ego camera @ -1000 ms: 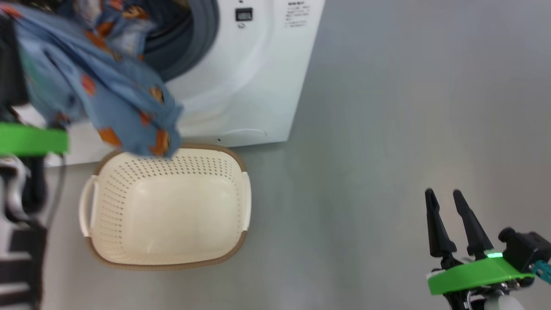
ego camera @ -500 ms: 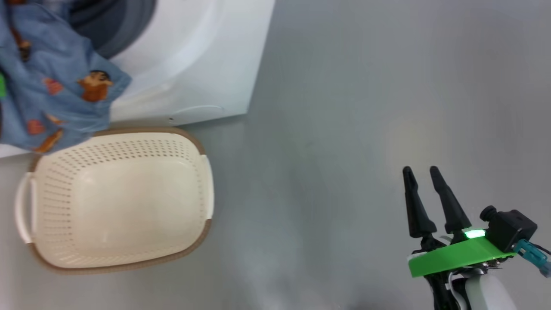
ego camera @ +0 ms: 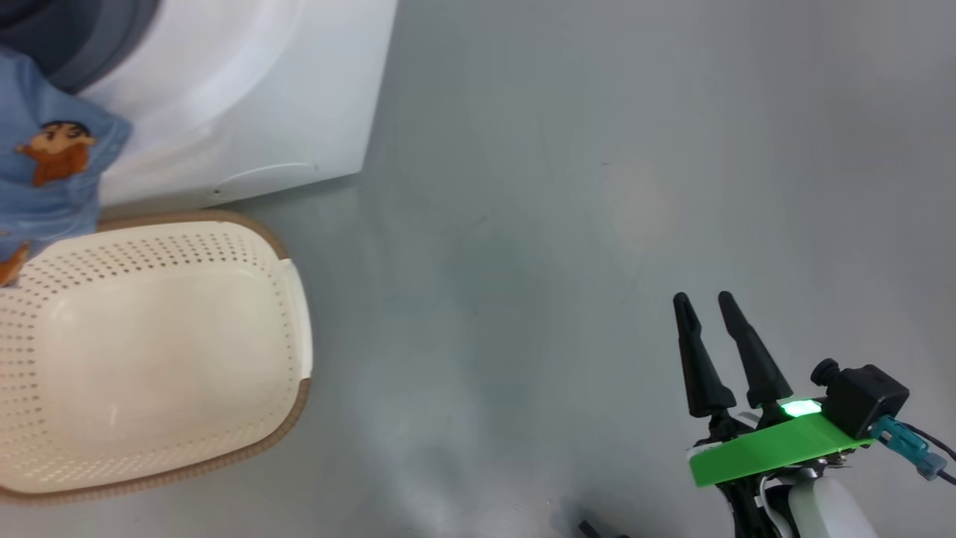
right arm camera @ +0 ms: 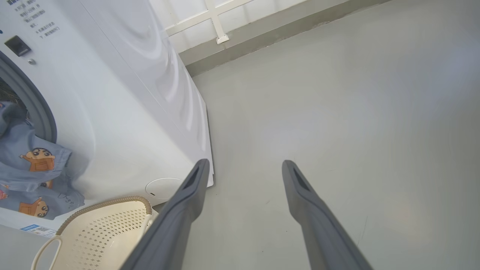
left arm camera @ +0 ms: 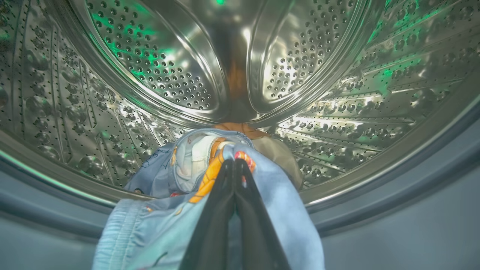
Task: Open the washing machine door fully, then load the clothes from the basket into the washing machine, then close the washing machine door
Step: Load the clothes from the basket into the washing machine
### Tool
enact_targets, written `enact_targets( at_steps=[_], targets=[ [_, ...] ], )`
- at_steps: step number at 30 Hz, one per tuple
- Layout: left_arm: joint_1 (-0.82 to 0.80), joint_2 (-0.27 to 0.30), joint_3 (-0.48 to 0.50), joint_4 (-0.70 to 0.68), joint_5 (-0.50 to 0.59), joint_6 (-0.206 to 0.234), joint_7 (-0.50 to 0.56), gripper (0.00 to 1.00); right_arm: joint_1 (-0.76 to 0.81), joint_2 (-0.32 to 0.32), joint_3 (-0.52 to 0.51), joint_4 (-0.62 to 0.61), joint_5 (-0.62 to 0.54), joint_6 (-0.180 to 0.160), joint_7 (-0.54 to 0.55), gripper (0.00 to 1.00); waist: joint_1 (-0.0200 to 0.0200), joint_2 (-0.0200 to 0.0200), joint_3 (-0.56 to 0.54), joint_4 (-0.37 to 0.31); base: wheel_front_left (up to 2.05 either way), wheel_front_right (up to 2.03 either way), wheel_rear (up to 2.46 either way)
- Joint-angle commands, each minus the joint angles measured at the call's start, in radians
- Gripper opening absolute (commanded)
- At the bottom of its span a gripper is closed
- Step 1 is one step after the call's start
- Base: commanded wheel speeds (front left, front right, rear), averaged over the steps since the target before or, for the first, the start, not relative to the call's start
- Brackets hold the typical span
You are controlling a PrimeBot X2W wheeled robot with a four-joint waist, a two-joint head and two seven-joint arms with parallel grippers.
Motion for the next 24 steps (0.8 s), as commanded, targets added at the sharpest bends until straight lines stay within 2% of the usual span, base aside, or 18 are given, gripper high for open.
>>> enact_targets(
  at_steps=[1, 4, 7, 12, 18, 24],
  targets=[
    [-0.040, 0.058, 0.009, 0.011, 0.009, 0.002, -0.005, 0.00, -0.008, -0.009, 0.032, -0.021, 0.016, 0.002, -0.005, 1.00, 0.0000, -0.0001, 0.009, -0.016, 0.00, 0.00, 0.00],
    [-0.092, 0.061, 0.007, 0.062, 0.012, 0.005, -0.005, 0.00, -0.007, -0.009, 0.044, -0.022, 0.023, 0.002, -0.005, 1.00, 0.0000, -0.0001, 0.012, -0.029, 0.00, 0.00, 0.00],
    [-0.141, 0.074, 0.015, 0.039, 0.022, 0.008, -0.005, 0.00, -0.007, -0.009, 0.050, -0.023, 0.028, 0.002, -0.005, 1.00, 0.0000, -0.0001, 0.019, -0.041, 0.00, 0.00, 0.00],
    [-0.162, 0.087, 0.057, -0.118, 0.063, 0.021, -0.005, 0.00, -0.012, -0.009, 0.053, -0.028, 0.034, 0.002, -0.005, 1.00, 0.0000, -0.0001, 0.034, -0.049, 0.00, 0.00, 0.00],
    [-0.107, 0.078, 0.144, -0.285, 0.121, 0.033, -0.005, 0.00, -0.023, -0.009, 0.057, -0.033, 0.040, 0.002, -0.005, 1.00, 0.0000, -0.0001, 0.048, -0.051, 0.00, 0.00, 0.00],
    [-0.058, 0.057, 0.158, -0.193, 0.152, 0.021, -0.005, 0.00, -0.023, -0.009, 0.062, -0.037, 0.045, 0.002, -0.005, 1.00, 0.0000, -0.0001, 0.050, -0.045, 0.00, 0.00, 0.00]
  ],
)
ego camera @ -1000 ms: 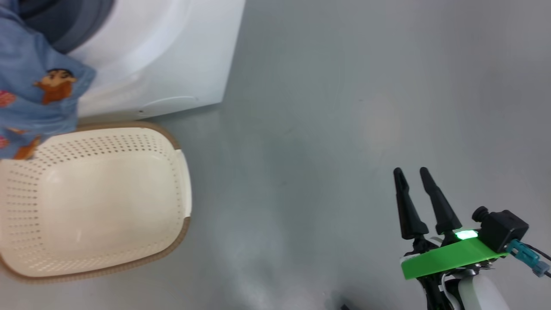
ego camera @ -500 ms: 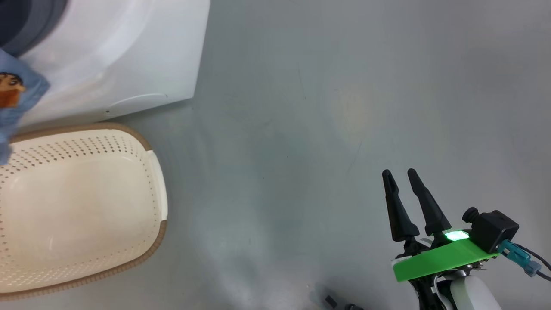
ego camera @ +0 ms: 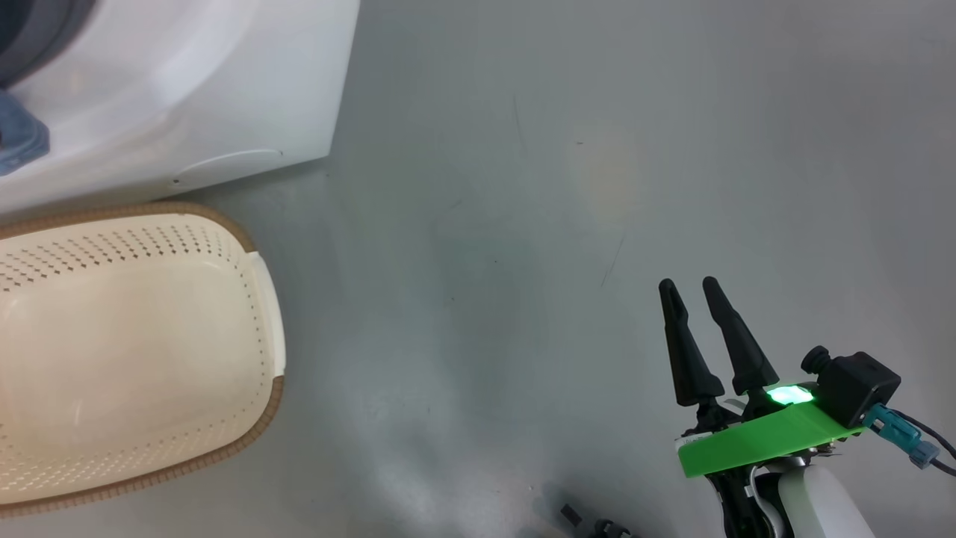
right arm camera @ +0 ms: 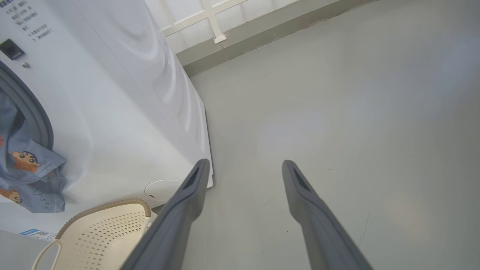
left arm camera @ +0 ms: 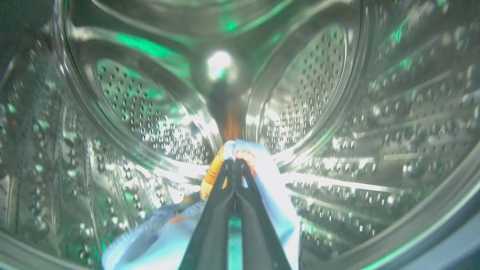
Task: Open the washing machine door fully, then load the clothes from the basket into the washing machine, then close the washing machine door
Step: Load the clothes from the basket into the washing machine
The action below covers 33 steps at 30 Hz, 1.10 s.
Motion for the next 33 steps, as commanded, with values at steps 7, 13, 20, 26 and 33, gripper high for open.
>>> enact_targets(
  at_steps=[7, 13, 20, 26, 33],
  targets=[
    [-0.038, 0.025, -0.028, 0.147, 0.034, -0.012, -0.005, 1.00, 0.002, -0.012, 0.023, -0.019, 0.010, 0.002, -0.005, 1.00, 0.0000, -0.0001, -0.011, 0.014, 0.00, 0.00, 0.00],
    [-0.074, 0.006, -0.049, 0.259, 0.032, -0.016, -0.005, 1.00, -0.001, -0.012, 0.021, -0.015, 0.008, 0.002, -0.005, 1.00, 0.0000, -0.0001, -0.023, 0.027, 0.00, 0.00, 0.00],
    [-0.072, -0.015, -0.048, 0.292, 0.011, -0.018, -0.005, 1.00, -0.005, -0.012, 0.015, -0.014, 0.001, 0.002, -0.005, 1.00, 0.0000, -0.0001, -0.034, 0.038, 0.00, 0.00, 0.00],
    [-0.002, -0.058, -0.024, 0.237, -0.025, -0.020, -0.005, 1.00, -0.003, -0.012, -0.007, -0.010, -0.019, 0.002, -0.005, 1.00, 0.0000, -0.0001, -0.056, 0.071, 0.00, 0.00, 0.00],
    [0.137, -0.123, 0.009, 0.105, -0.043, -0.020, -0.005, 1.00, -0.001, -0.012, -0.036, -0.007, -0.058, 0.002, -0.005, 1.00, 0.0000, -0.0001, -0.097, 0.127, 0.00, 0.00, 0.00]
  ],
)
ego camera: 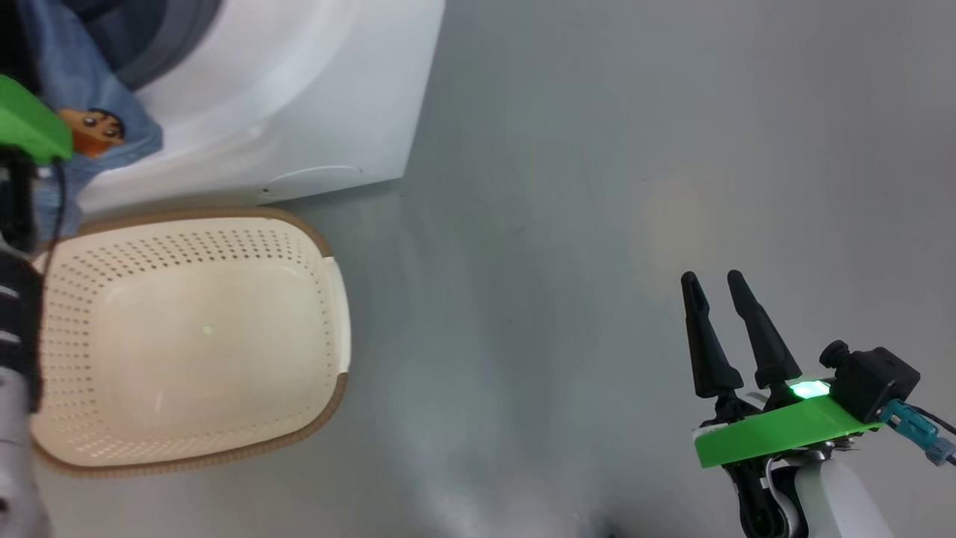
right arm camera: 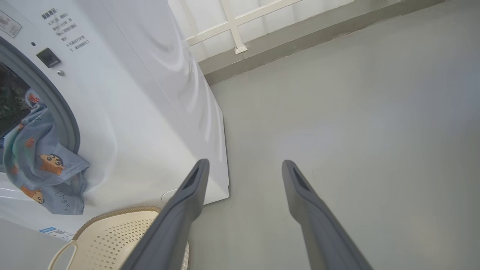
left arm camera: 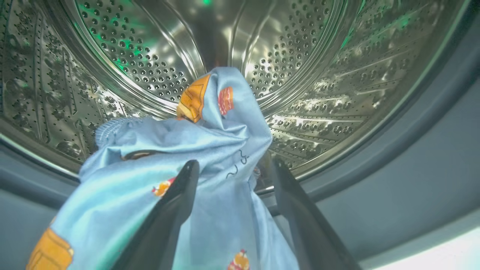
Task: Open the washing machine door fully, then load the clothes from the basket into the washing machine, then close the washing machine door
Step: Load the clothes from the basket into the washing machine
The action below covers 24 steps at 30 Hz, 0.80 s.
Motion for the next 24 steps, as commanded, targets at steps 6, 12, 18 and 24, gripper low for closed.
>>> enact_targets(
  at_steps=[6, 12, 18, 24],
  targets=[
    [0.132, -0.006, 0.037, -0.137, 0.003, -0.002, -0.005, 1.00, 0.020, -0.010, -0.016, -0.014, -0.043, 0.002, -0.005, 1.00, 0.0000, -0.0001, -0.067, 0.070, 0.00, 0.00, 0.00],
    [0.272, -0.043, 0.059, -0.240, 0.037, -0.002, -0.005, 1.00, 0.045, -0.010, -0.047, -0.006, -0.076, 0.002, -0.005, 1.00, 0.0000, -0.0001, -0.129, 0.115, 0.00, 0.00, 0.00],
    [0.410, -0.076, 0.084, -0.339, 0.047, -0.002, -0.005, 1.00, 0.078, -0.037, -0.066, 0.003, -0.086, 0.002, -0.005, 1.00, 0.0000, -0.0001, -0.189, 0.154, 0.00, 0.00, 0.00],
    [0.553, -0.096, 0.104, -0.431, 0.053, -0.002, -0.005, 1.00, 0.117, -0.075, -0.088, 0.006, -0.081, 0.002, -0.005, 1.00, 0.0000, -0.0001, -0.248, 0.200, 0.00, 0.00, 0.00]
  ],
)
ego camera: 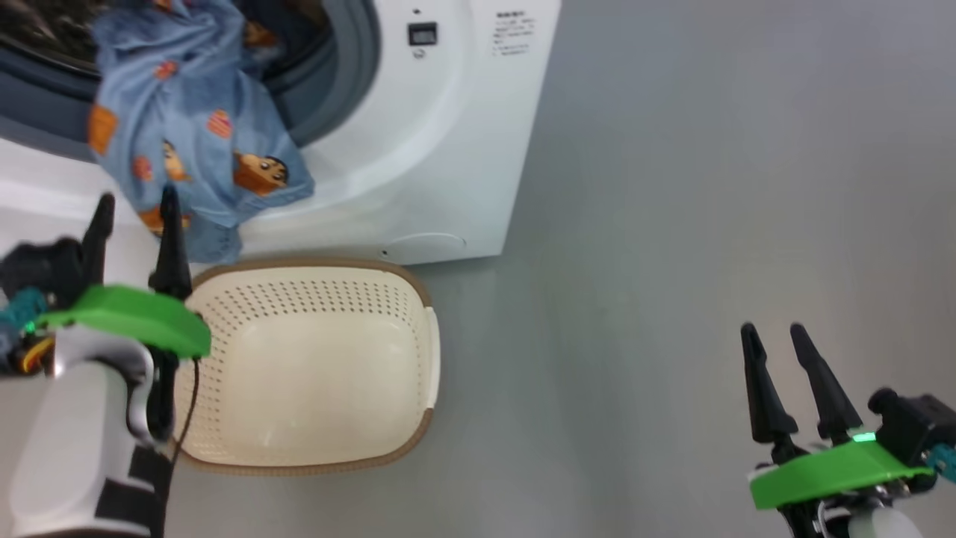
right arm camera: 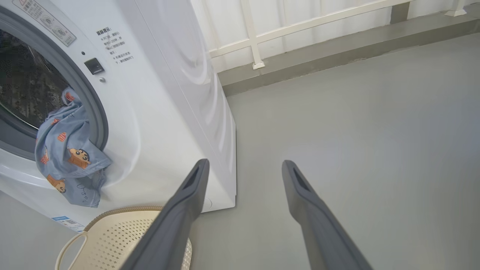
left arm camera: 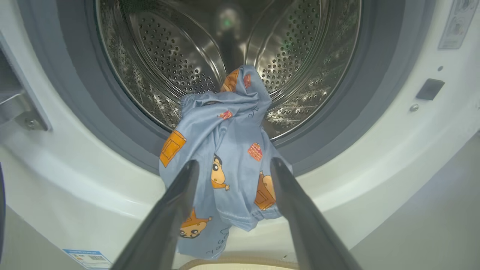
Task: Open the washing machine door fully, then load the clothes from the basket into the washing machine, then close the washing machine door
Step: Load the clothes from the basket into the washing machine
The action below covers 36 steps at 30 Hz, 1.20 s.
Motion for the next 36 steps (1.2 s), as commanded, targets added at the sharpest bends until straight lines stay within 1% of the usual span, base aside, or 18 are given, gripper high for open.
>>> enact_targets(
  at_steps=[1, 5, 14, 20, 30, 36],
  targets=[
    [0.026, 0.024, 0.036, -0.037, 0.009, -0.001, -0.005, 1.00, 0.025, -0.017, 0.011, -0.020, -0.003, 0.002, -0.005, 1.00, 0.0000, 0.0000, -0.044, 0.041, 0.00, 0.00, 0.00],
    [0.096, 0.014, 0.034, -0.080, -0.001, -0.001, -0.005, 1.00, 0.049, -0.037, 0.006, -0.018, 0.000, 0.002, -0.005, 1.00, 0.0000, 0.0000, -0.072, 0.065, 0.00, 0.00, 0.00],
    [0.257, 0.023, 0.026, -0.185, 0.010, -0.001, -0.005, 1.00, 0.100, -0.060, -0.004, -0.012, 0.009, 0.002, -0.005, 1.00, 0.0000, 0.0000, -0.134, 0.098, 0.00, 0.00, 0.00],
    [0.346, 0.016, 0.046, -0.251, 0.025, -0.001, -0.005, 1.00, 0.130, -0.070, -0.018, -0.016, 0.015, 0.002, -0.005, 1.00, 0.0000, 0.0000, -0.161, 0.117, 0.00, 0.00, 0.00],
    [0.524, 0.003, 0.088, -0.361, 0.052, -0.002, -0.005, 1.00, 0.166, -0.072, -0.022, -0.015, 0.022, 0.002, -0.005, 1.00, 0.0000, 0.0000, -0.203, 0.115, 0.00, 0.00, 0.00],
    [0.600, -0.011, 0.130, -0.422, 0.055, -0.002, -0.005, 1.00, 0.173, -0.069, -0.021, -0.016, 0.024, 0.002, -0.005, 1.00, 0.0000, 0.0000, -0.209, 0.109, 0.00, 0.00, 0.00]
  ],
)
